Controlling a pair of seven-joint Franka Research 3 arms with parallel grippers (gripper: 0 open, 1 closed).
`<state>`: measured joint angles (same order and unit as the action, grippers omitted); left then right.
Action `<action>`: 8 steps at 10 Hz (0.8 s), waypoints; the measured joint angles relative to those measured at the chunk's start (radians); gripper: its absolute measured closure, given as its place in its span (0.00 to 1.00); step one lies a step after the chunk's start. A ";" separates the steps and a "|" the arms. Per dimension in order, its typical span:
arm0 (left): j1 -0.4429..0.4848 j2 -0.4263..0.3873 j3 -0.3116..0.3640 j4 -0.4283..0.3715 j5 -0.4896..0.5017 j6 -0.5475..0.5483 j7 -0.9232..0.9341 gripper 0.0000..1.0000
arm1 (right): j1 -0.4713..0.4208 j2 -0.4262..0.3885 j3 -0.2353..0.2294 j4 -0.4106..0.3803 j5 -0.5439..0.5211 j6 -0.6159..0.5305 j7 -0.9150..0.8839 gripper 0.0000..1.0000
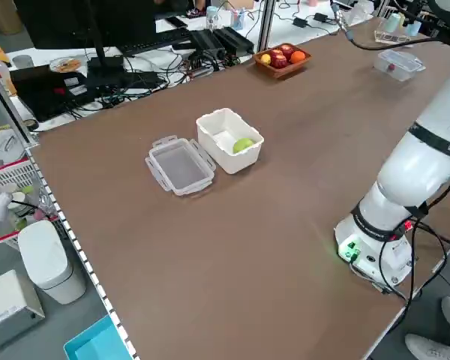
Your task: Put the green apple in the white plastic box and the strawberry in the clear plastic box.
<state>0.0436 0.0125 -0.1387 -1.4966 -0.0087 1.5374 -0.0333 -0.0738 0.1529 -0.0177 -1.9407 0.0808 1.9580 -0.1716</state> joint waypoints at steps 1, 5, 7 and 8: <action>0.000 0.001 0.000 0.000 0.000 0.000 0.000 0.00 | 0.005 0.002 0.003 0.040 0.000 -0.044 0.024 0.00; 0.000 0.002 0.000 -0.003 0.000 0.000 0.000 0.00 | 0.001 -0.005 -0.008 0.253 -0.001 -0.251 0.029 0.00; 0.000 0.002 0.000 -0.003 0.000 0.000 0.000 0.00 | -0.006 -0.050 -0.017 0.287 -0.001 -0.289 0.029 0.00; 0.000 0.002 0.000 -0.003 0.000 0.000 0.000 0.00 | -0.006 -0.081 -0.018 0.287 -0.003 -0.303 0.035 0.00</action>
<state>0.0440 0.0144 -0.1387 -1.4999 -0.0087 1.5379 -0.0333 -0.0801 0.0720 -0.0361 -1.6540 0.0781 1.6553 -0.1370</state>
